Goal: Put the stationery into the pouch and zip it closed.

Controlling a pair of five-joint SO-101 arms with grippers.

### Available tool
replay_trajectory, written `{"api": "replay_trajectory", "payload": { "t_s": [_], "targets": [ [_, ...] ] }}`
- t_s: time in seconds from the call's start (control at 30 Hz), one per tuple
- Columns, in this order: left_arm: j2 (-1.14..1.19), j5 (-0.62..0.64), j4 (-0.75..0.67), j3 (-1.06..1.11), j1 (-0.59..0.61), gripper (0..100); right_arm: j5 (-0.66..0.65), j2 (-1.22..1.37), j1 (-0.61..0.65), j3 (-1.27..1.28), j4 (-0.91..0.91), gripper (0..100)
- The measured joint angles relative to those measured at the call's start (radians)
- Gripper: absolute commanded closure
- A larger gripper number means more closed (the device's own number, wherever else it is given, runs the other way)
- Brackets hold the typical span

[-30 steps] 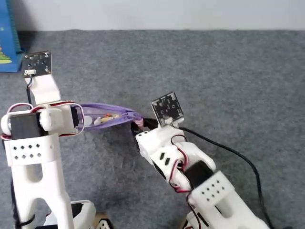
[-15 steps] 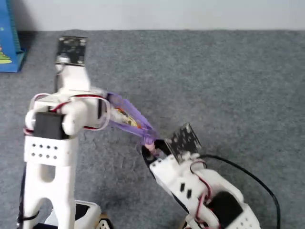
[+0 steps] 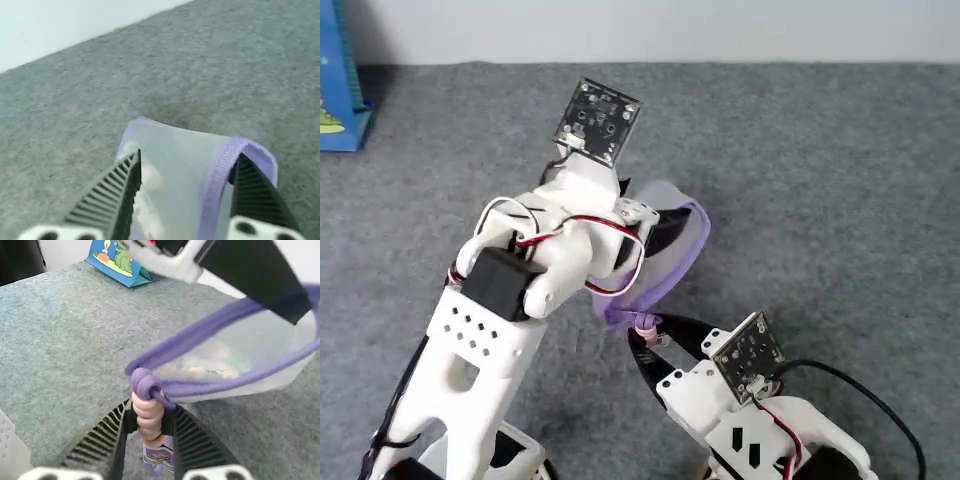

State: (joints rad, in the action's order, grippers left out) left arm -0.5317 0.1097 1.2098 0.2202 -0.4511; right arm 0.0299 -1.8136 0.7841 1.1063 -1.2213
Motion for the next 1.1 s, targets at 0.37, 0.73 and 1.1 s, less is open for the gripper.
{"api": "replay_trajectory", "payload": {
  "t_s": [0.37,0.73,1.1],
  "targets": [
    [-0.002,-0.046,0.328,-0.347,0.046,72,0.0,0.0,-0.08,0.0,0.002,99.1],
    [-0.025,-0.258,0.523,-0.393,0.063,72,-0.049,-0.002,-0.186,-0.002,0.037,99.1],
    [-0.411,-0.503,0.399,0.121,0.112,65,-0.091,-0.002,-0.256,-0.006,0.037,99.1]
  ]
}}
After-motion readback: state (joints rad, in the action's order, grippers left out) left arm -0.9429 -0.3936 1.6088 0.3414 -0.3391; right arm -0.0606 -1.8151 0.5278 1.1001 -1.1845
